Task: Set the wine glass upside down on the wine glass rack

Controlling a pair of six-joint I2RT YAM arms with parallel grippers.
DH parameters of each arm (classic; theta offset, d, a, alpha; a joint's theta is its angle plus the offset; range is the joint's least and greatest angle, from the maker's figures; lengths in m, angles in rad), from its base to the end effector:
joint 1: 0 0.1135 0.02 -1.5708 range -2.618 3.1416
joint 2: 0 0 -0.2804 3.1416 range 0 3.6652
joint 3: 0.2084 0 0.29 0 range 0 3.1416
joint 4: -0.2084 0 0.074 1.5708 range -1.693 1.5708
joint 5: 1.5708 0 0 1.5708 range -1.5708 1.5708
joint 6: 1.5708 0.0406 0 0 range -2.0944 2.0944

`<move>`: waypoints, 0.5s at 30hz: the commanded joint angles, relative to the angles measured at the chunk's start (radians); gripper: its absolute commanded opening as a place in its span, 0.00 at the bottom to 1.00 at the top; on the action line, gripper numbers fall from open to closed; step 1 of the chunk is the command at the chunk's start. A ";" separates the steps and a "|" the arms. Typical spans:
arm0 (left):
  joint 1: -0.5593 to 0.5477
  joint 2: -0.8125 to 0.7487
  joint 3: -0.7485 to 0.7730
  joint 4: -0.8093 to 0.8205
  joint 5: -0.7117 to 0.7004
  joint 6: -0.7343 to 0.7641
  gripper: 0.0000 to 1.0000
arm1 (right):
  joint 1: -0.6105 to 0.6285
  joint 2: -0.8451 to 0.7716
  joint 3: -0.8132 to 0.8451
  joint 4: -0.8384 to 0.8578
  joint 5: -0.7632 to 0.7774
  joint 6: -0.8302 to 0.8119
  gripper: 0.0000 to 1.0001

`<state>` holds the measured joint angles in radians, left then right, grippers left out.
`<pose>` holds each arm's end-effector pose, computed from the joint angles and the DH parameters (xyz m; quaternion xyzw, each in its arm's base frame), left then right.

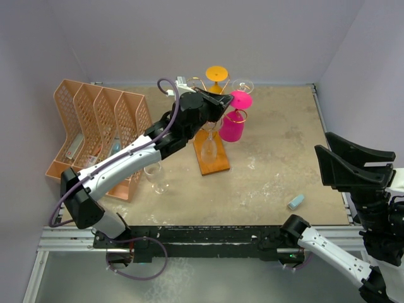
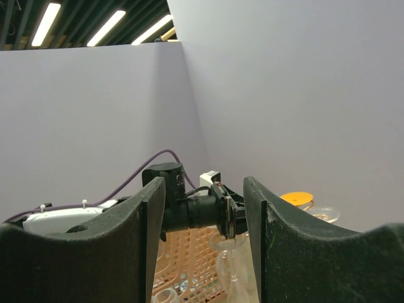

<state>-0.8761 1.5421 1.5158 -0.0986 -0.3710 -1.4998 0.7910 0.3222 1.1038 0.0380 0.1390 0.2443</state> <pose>0.2726 -0.3041 0.4324 -0.3423 0.6640 -0.5515 0.3712 -0.0023 -0.0103 0.5282 -0.0366 0.3698 0.4371 0.8191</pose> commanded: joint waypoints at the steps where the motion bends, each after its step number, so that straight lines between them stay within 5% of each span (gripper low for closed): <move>1: 0.008 -0.074 -0.019 0.043 -0.002 0.022 0.00 | 0.002 -0.011 0.002 0.032 0.007 0.012 0.55; 15: 0.006 -0.116 -0.042 0.012 0.074 0.076 0.00 | 0.002 -0.008 -0.004 0.033 0.016 0.015 0.55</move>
<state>-0.8715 1.4712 1.4738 -0.0994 -0.3408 -1.4654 0.7910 0.3222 1.0988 0.0372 0.1394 0.2459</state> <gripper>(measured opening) 0.003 0.547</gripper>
